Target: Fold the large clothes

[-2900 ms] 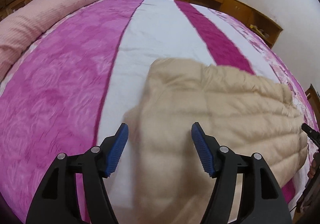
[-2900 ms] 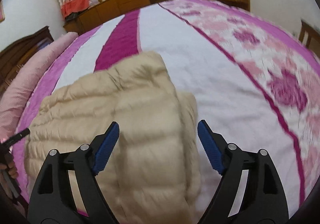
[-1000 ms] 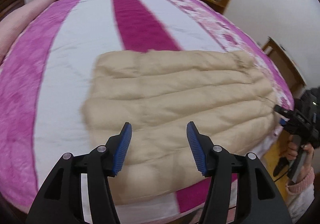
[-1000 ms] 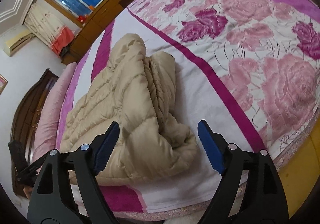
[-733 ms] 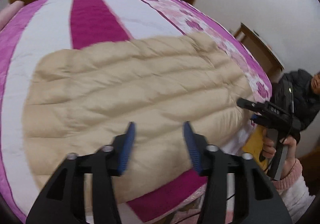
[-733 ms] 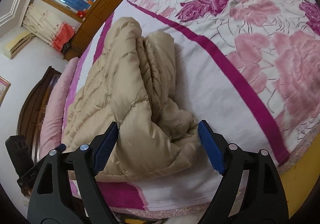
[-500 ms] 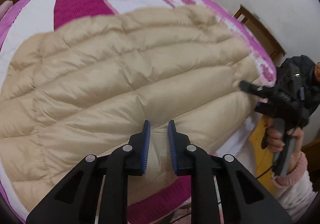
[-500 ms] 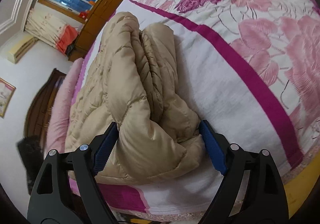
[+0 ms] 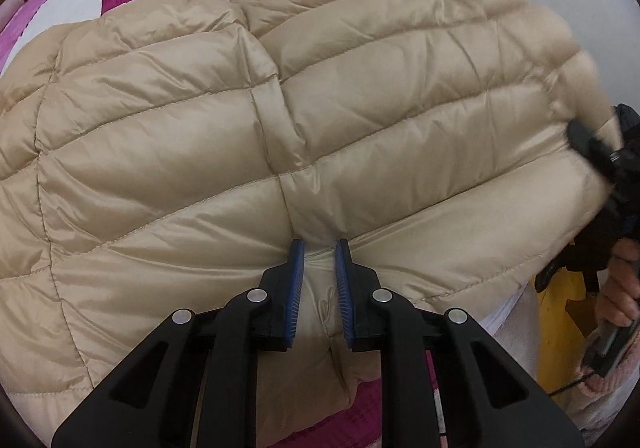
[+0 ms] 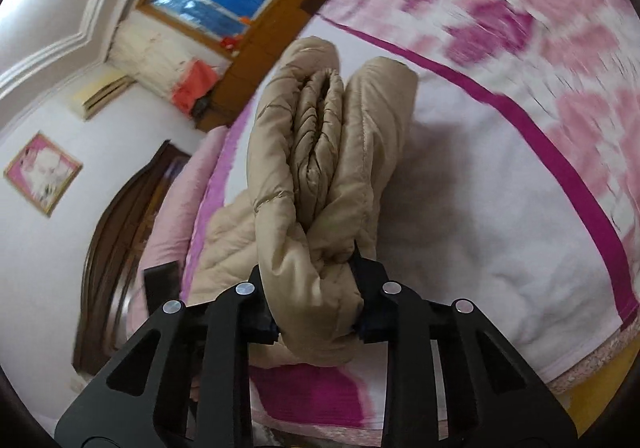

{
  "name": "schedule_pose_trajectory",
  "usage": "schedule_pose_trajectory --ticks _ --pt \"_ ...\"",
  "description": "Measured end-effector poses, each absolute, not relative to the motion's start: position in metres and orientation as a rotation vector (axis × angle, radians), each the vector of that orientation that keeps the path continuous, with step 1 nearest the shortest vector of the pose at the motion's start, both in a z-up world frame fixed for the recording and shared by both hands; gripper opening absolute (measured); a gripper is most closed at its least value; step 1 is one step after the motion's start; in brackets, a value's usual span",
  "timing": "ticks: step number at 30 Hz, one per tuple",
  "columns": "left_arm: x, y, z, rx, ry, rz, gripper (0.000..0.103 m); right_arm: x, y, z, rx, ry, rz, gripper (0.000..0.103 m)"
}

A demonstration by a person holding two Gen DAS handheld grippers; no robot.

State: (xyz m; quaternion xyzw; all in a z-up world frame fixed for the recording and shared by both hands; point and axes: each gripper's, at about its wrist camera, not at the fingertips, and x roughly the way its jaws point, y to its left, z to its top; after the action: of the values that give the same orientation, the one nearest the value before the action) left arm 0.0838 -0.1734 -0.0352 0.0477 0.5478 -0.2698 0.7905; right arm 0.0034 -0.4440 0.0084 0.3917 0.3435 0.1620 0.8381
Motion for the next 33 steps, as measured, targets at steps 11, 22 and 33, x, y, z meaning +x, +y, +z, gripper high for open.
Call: schedule_pose_trajectory --ticks 11,22,33 --pt "0.081 -0.171 -0.037 0.105 1.169 -0.593 0.018 0.015 -0.367 0.058 0.648 0.706 0.479 0.024" --pt "0.053 -0.097 0.025 0.089 1.033 -0.497 0.016 0.023 -0.344 0.073 0.523 0.709 0.428 0.024" --pt "0.086 0.003 0.006 -0.008 1.076 -0.288 0.016 0.031 -0.310 0.089 0.413 0.730 0.447 0.024"
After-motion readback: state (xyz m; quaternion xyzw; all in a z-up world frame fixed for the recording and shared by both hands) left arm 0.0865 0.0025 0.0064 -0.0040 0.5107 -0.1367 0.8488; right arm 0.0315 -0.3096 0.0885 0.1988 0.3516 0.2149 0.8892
